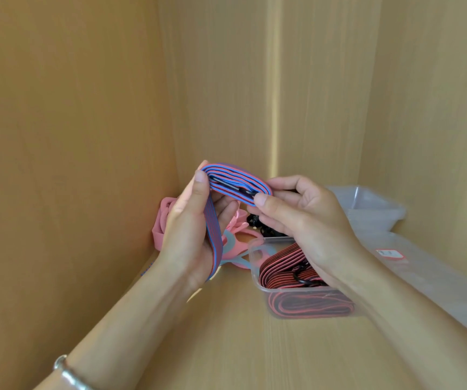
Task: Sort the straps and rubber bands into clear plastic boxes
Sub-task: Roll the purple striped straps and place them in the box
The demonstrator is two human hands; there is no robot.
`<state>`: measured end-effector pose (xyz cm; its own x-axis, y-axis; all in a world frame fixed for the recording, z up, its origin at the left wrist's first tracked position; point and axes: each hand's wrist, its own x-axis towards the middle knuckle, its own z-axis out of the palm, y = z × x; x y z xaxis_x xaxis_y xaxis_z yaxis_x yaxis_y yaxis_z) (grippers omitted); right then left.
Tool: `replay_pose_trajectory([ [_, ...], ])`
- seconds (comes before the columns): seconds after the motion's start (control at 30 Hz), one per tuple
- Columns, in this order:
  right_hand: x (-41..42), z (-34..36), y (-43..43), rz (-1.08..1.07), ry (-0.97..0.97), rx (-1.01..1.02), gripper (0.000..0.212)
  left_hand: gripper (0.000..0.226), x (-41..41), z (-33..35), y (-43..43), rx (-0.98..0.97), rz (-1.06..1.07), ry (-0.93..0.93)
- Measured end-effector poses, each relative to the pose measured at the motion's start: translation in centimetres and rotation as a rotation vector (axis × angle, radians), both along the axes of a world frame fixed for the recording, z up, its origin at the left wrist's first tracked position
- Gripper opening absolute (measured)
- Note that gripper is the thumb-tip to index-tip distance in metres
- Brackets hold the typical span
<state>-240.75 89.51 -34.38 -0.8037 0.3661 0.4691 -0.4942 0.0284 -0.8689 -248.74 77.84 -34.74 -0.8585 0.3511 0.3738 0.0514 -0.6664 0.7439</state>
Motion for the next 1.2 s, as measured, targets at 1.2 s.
replay_pose_trajectory([
  [1.2, 0.3, 0.0, -0.7, -0.186, 0.146, 0.240, 0.038, 0.035, 1.0, -0.4, 0.0, -0.317, 0.060, 0.404],
])
